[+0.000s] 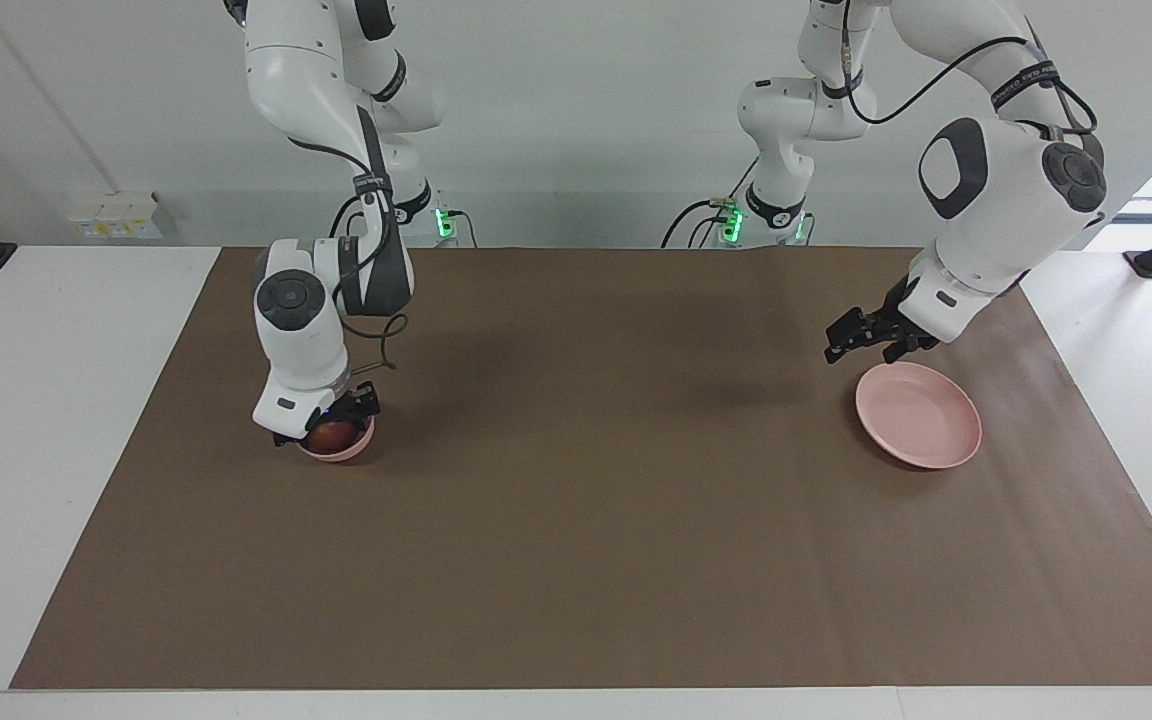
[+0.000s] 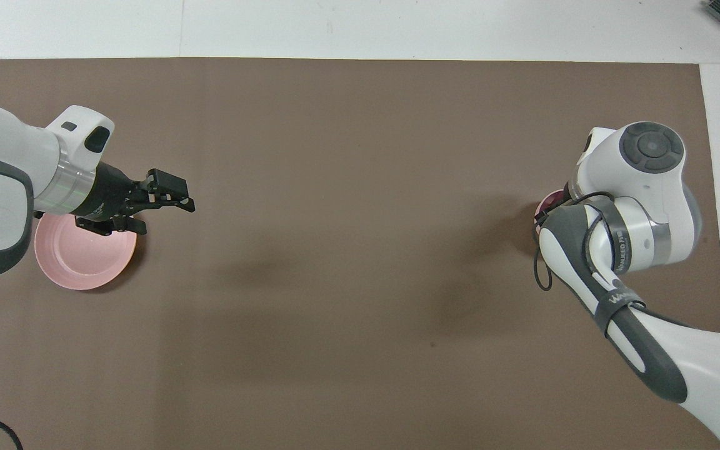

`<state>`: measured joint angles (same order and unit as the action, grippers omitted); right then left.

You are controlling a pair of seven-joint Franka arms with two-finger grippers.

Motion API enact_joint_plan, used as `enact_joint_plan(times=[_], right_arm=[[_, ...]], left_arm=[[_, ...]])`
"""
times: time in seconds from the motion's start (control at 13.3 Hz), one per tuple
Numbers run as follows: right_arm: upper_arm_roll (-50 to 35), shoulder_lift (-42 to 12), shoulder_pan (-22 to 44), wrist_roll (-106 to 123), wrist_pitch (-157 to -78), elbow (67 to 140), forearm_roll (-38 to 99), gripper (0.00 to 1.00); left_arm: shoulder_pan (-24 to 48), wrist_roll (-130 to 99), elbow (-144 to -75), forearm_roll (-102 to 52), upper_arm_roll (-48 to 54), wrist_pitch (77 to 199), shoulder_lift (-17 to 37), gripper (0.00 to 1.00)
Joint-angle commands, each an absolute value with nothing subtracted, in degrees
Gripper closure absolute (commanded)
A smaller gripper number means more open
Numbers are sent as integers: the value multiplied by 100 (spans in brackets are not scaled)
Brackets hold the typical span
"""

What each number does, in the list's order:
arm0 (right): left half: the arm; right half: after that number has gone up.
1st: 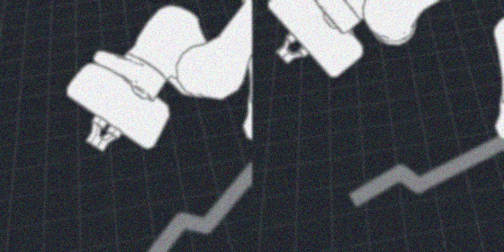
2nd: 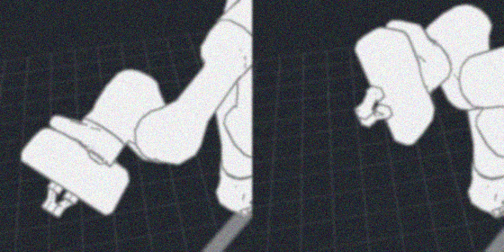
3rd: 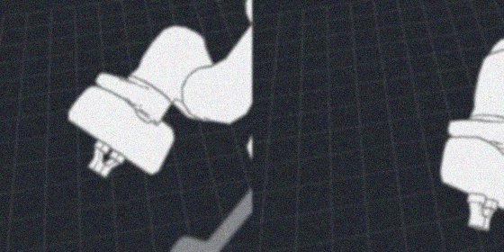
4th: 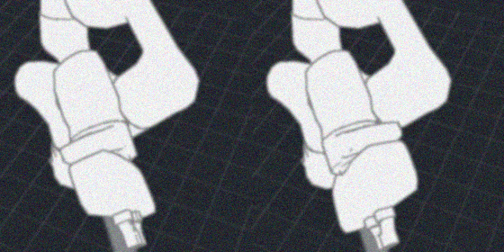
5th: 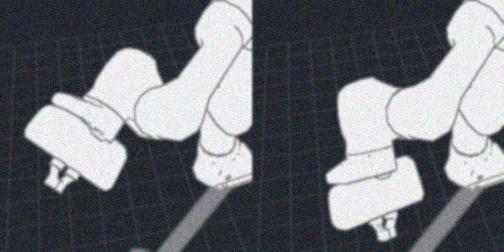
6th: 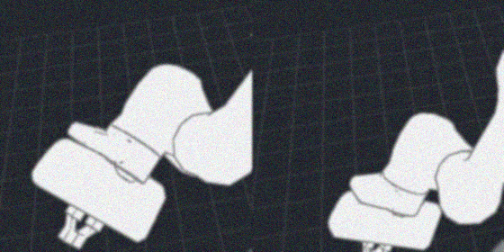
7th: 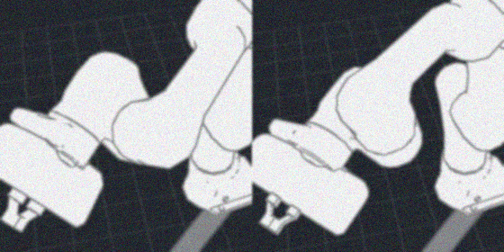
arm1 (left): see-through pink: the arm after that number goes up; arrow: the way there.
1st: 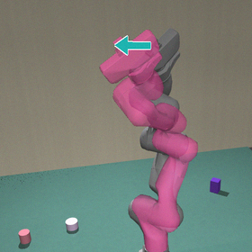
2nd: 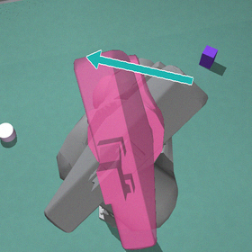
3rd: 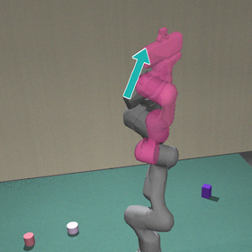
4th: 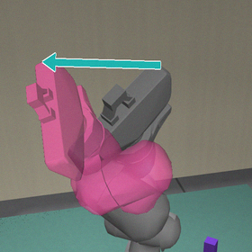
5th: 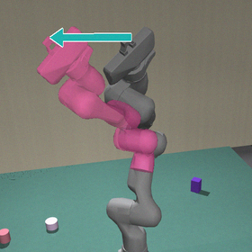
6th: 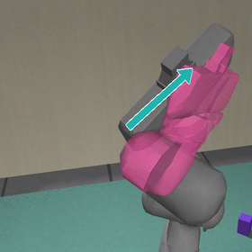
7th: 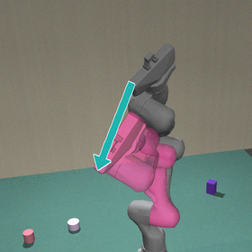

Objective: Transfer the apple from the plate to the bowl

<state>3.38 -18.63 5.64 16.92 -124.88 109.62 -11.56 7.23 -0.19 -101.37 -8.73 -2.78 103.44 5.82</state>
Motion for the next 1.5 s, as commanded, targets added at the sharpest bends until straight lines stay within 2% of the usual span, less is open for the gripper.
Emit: enact_joint_plan(times=[0.0,0.08,0.23,0.38,0.45,0.75,0.83,1.43], right_arm=[[299,-1846,492,1775,-12630,11021,-1274,43],[290,-1846,492,1775,-12630,11021,-1266,42],[299,-1837,492,1758,-12630,11021,-1266,28],[290,-1837,492,1723,-12630,11021,-1257,22],[290,-1846,492,1723,-12630,11021,-1257,16],[290,-1846,483,1723,-12630,11021,-1257,7],[299,-1846,492,1723,-12630,11021,-1257,0],[290,-1706,518,1434,-12358,10881,-1134,0]], left_arm=[[545,517,-9897,-432,-237,10178,536,0],[528,745,-9801,-318,-237,10169,536,0],[396,1246,-9642,-168,-237,10160,554,0],[326,1257,-9519,-27,-229,10055,536,0],[177,1248,-9414,26,-150,9855,536,0],[-710,1222,-9044,53,586,9300,405,0],[-721,1222,-9044,44,606,9247,326,0],[-475,872,-8912,141,405,8701,62,0]])
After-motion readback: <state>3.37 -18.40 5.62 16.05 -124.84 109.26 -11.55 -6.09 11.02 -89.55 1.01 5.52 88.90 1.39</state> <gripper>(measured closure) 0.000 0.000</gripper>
